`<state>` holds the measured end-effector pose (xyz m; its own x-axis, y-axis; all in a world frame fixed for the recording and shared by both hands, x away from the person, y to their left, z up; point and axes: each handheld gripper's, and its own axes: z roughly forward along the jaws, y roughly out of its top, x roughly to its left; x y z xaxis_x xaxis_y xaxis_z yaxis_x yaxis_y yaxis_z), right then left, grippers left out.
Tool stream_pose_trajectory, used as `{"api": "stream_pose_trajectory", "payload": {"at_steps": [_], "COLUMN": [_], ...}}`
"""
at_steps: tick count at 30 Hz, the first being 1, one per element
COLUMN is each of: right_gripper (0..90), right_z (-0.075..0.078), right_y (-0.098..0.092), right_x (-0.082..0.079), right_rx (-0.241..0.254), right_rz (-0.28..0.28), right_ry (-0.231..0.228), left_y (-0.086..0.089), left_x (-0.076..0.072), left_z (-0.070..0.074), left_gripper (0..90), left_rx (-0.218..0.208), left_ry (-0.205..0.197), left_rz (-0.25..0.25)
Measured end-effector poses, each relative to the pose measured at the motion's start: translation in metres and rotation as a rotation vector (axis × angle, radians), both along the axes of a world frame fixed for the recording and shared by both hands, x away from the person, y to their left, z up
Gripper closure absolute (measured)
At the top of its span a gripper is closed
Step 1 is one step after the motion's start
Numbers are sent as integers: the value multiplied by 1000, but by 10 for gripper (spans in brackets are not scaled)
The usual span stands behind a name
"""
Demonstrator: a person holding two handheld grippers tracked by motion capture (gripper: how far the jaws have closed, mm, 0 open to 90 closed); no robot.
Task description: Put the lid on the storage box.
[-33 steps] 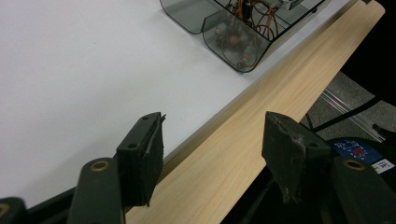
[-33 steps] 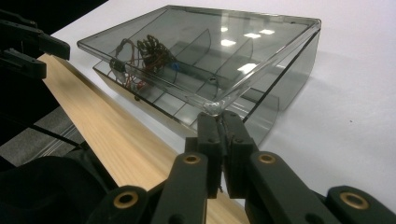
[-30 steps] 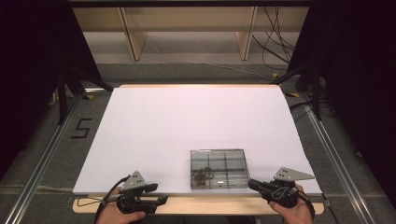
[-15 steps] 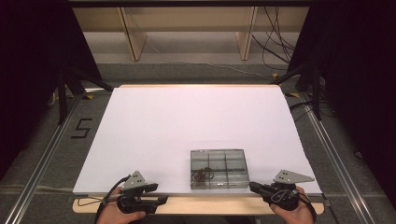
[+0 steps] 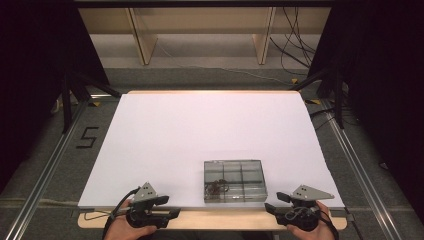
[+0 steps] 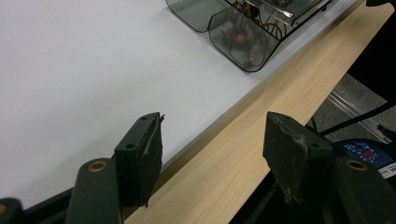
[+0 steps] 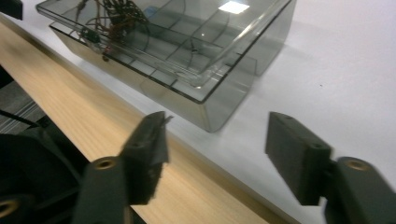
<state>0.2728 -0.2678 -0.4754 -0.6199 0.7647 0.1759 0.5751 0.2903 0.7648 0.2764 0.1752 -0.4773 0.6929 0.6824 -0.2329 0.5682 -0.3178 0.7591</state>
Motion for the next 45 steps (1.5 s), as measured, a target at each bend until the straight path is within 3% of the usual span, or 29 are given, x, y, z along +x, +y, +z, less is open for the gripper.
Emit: {"api": "stream_pose_trajectory", "payload": {"at_steps": [1, 2, 3, 4, 6, 8, 10, 11, 13, 14, 15, 17, 19, 20, 22, 23, 24, 26, 27, 29, 30, 31, 33, 35, 37, 40, 42, 44, 45], "right_gripper": [327, 304, 293, 281, 259, 243, 225, 220, 220, 220, 220, 220, 220, 220, 217, 208, 193, 164, 155, 156, 159, 159, 159, 159, 158, 159, 159, 159, 158], "right_z": [-1, 0, 0, 1, 1, 2, 3, 2, 2, 3, 3, 2, 1, 2, 2, 1, 1, -2, -2, -3, -3, -3, -3, -3, -2, -3, -3, -4, -4], "right_y": [-1, 1, 0, -1, -1, -1, -1, 0, 0, 1, 2, 1, 0, 2, 3, 1, 3, 4, 7, 6, 8, 7, 7, 7, 7, 9, 6, 7, 7], "right_x": [1, -3, -1, -1, -2, -3, -5, -7, -8, -11, -11, -12, -12, -14, -17, -16, -19, -19, -23, -23, -25, -23, -24, -25, -26, -27, -25, -25, -24], "right_rx": [15, 35, 15, 6, 28, 37, 40, 30, 41, 51, 44, 49, 26, 46, 33, 21, 19, 2, 11, -27, -17, -32, -30, -17, -25, -20, -28, -22, -16], "right_rz": [9, -41, -34, -40, -46, -26, -42, -67, -64, -75, -82, -66, -53, -64, -67, -50, -63, -43, -57, -32, -46, -20, -27, -25, -26, -47, -22, -21, -18], "right_ry": [1, 17, -24, -25, -43, -25, -19, -30, -54, -16, -25, -50, -52, -32, -39, -72, -45, -54, -22, -62, -55, -82, -95, -88, -84, -64, -83, -83, -80], "left_y": [0, 0, 2, 1, 4, 3, 2, 2, 3, 2, 2, 2, 1, 0, 2, 3, 2, 2, 0, 1, 0, -1, 0, -1, 0, -3, -3, -2, -2], "left_x": [-1, -1, 0, -1, 0, 0, 0, -1, -1, -1, -1, -1, -2, -3, -3, -3, -3, -4, -5, -4, -5, -6, -6, -7, -6, -7, -8, -7, -7], "left_z": [0, 1, 0, -1, 0, -1, 0, -1, -1, -1, -1, -2, -2, -3, -2, -2, -2, -3, -4, -5, -6, -7, -6, -7, -7, -9, -9, -9, -10], "left_gripper": [361, 359, 357, 355, 349, 348, 348, 347, 345, 344, 344, 343, 343, 343, 343, 342, 342, 338, 335, 321, 317, 311, 296, 282, 273, 270, 270, 270, 270], "left_rx": [-7, 3, 11, -7, 35, 26, 27, 28, 41, 40, 41, 45, 35, 21, 53, 60, 59, 54, 34, 56, 54, 45, 75, 64, 83, 48, 51, 81, 70], "left_ry": [-1, -5, -8, 6, -14, -13, -14, -14, -19, -18, -17, -14, -18, -26, -33, -33, -29, -23, -22, -41, -36, -33, -41, -51, -71, -50, -48, -50, -49], "left_rz": [7, 9, -6, 19, -15, -3, 1, 8, 6, 5, 4, 7, 4, 11, -11, -8, -5, -3, 3, -21, -14, 1, -10, -4, -18, 2, 4, -5, 2]}}
